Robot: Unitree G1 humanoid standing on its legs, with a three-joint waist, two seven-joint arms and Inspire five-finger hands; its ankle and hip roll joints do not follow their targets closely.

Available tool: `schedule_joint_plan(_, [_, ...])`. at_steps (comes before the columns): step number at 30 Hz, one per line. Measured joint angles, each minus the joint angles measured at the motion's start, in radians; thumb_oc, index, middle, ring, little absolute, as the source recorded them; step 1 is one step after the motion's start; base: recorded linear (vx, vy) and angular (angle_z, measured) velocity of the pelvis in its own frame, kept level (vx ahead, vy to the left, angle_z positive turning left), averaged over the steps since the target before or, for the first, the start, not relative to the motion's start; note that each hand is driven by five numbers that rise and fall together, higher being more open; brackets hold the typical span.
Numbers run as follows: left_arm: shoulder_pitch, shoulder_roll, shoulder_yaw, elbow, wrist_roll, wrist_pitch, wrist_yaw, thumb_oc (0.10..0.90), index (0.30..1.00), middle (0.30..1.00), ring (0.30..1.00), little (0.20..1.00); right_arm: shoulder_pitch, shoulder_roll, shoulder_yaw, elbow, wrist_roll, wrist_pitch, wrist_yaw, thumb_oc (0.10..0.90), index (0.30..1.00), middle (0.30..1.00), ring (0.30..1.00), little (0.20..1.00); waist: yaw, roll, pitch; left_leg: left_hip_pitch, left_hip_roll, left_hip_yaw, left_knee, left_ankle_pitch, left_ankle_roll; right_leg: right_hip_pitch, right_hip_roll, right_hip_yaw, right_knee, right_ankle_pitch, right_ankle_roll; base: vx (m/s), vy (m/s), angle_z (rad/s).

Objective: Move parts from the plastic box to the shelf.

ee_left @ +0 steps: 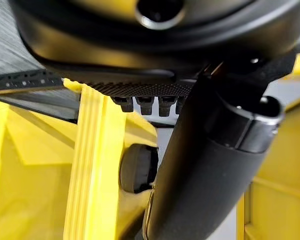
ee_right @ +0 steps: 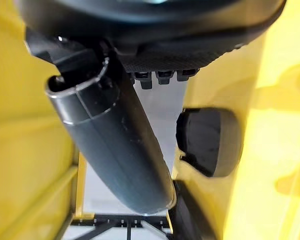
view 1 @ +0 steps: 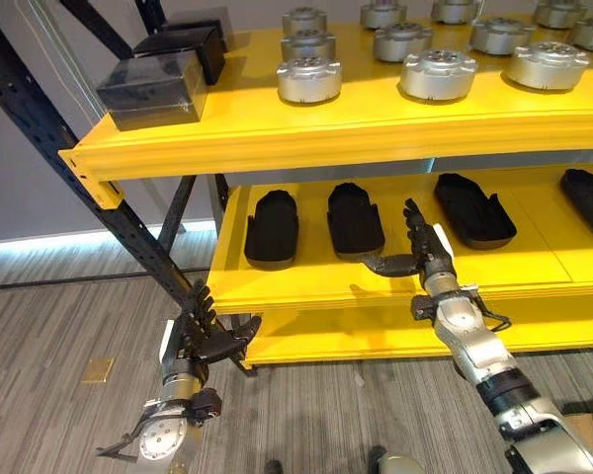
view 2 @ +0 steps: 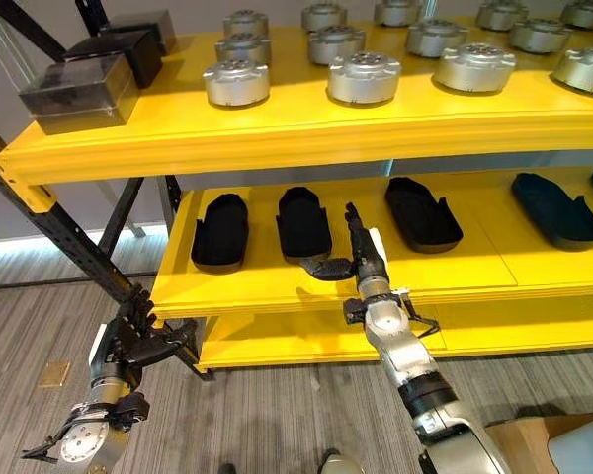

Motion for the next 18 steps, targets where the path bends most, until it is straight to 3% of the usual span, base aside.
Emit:
schedule_joint_plan(3, [0.004, -0.022, -0.006, 0.006, 0.005, 0.0, -0.009, 0.9, 1.0, 1.0, 1.0, 1.0, 0.081, -0.022, -0.077, -0.032, 0.001, -0.003, 0.008, 0.9, 1.0, 1.0, 1.0, 1.0, -0.003, 0.016, -0.012, 0.014, 0.004, 0.005, -0.02, 0.003, 0.001, 0.009, 0.007, 0.003, -0.022, 0.007, 0.0, 0.02, -0.002, -0.08])
schedule_joint_plan(8, [0.007, -0.047, -0.002, 0.012, 0.034, 0.001, -0.024, 0.9, 1.0, 1.0, 1.0, 1.0, 0.218, -0.044, -0.172, -0.124, 0.003, -0.014, 0.036, 0.9, 1.0, 1.0, 1.0, 1.0, -0.012, 0.02, -0.014, 0.039, 0.007, 0.014, -0.031, 0.002, 0.004, 0.032, 0.013, 0.011, -0.038, 0.003, 0.011, 0.01, -0.004, -0.04])
schedule_joint_plan(18, [0.072, -0.076, 0.028, 0.015, 0.034, 0.0, -0.051, 0.9, 1.0, 1.0, 1.0, 1.0, 0.443, -0.044, -0.248, -0.298, 0.032, -0.048, 0.132, 0.9, 1.0, 1.0, 1.0, 1.0, -0.042, 0.041, -0.03, 0.064, 0.015, 0.037, -0.034, -0.013, 0.028, 0.034, 0.027, 0.033, -0.028, -0.01, 0.009, -0.02, -0.052, -0.07])
